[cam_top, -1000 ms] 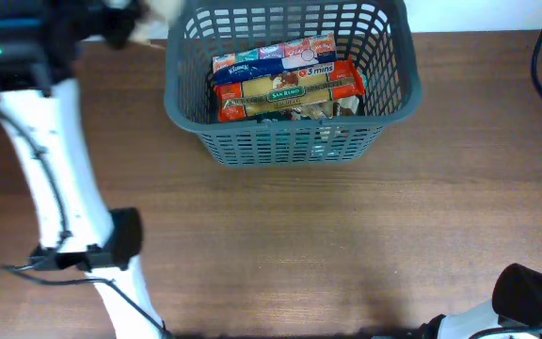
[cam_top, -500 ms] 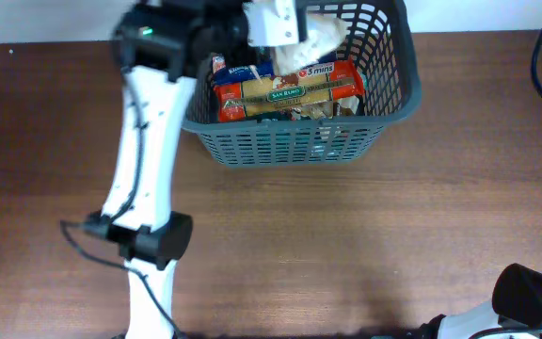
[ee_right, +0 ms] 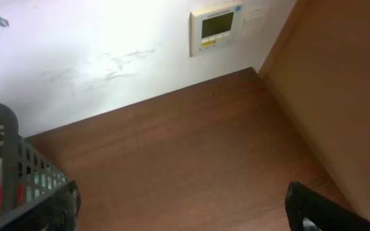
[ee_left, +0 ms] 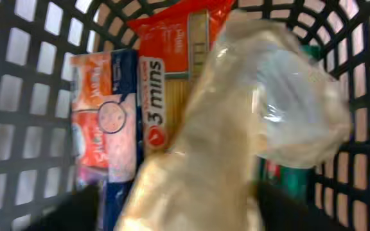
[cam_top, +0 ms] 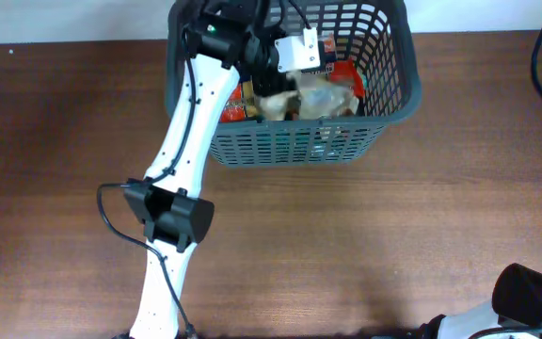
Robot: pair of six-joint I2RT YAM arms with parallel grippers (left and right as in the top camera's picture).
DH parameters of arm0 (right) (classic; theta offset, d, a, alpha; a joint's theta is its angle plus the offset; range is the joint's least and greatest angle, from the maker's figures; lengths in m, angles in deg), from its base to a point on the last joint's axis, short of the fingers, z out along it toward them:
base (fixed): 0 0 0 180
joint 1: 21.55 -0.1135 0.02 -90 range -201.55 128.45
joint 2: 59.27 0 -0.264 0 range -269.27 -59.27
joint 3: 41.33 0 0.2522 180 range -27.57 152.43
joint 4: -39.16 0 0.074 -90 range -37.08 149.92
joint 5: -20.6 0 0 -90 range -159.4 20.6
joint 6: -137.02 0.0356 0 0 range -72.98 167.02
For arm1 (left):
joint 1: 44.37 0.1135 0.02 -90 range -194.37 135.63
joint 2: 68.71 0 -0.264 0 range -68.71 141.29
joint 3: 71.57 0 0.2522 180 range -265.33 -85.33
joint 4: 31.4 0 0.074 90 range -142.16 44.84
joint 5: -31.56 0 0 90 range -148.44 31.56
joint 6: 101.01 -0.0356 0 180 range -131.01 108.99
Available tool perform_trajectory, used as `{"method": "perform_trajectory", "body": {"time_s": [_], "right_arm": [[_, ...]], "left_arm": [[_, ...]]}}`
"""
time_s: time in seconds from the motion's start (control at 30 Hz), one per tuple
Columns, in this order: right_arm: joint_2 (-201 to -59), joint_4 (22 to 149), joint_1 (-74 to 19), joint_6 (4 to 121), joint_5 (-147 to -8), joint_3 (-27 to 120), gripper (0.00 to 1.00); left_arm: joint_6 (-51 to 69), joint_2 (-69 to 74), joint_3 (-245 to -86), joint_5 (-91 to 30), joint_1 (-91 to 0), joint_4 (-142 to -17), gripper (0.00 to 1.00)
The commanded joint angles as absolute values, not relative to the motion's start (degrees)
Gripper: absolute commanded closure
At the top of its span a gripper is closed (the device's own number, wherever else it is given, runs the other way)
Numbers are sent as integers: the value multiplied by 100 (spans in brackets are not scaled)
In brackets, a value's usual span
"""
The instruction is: Pack container
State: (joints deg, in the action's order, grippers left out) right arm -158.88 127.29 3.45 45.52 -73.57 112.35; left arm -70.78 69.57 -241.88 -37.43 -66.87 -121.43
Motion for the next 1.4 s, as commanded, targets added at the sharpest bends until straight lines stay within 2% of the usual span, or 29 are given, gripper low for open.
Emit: {"method": "perform_trajectory", "body": {"time_s": [0.0, 0.1, 0.37, 0.6, 0.9, 1.03, 1.17, 1.37], "right_arm": [[-15906, 12714, 360, 4605, -7390, 11222, 1], [-15906, 12714, 360, 4605, -7390, 11222, 1], [-15906, 12716, 360, 4605, -7390, 11222, 1], [-15906, 12714, 360, 4605, -7390, 11222, 1], [-15906, 12493, 360, 4607, -7394, 11222, 1], [-15906, 12342, 347, 4968, -8176, 11222, 1], [-15906, 12342, 43, 4966, -8928, 11222, 1], [-15906, 12312, -884, 4878, -8933, 11224, 1]], "left_arm": [[-6451, 6839, -24311, -3843, -6737, -12170, 1], [-6022, 6666, -24536, -4029, -6720, -12150, 1], [-4626, 5844, -25366, -5506, -6379, -12124, 1], [-3911, 5001, -25414, -6276, -5577, -12137, 1], [-3087, 4434, -25412, -6298, -3730, -12148, 1], [-2752, 4406, -25412, -6228, -2952, -12226, 1], [-2578, 4408, -25375, -6232, -2683, -12364, 1], [-2580, 4408, -25375, -6234, -2678, -12556, 1]]}}
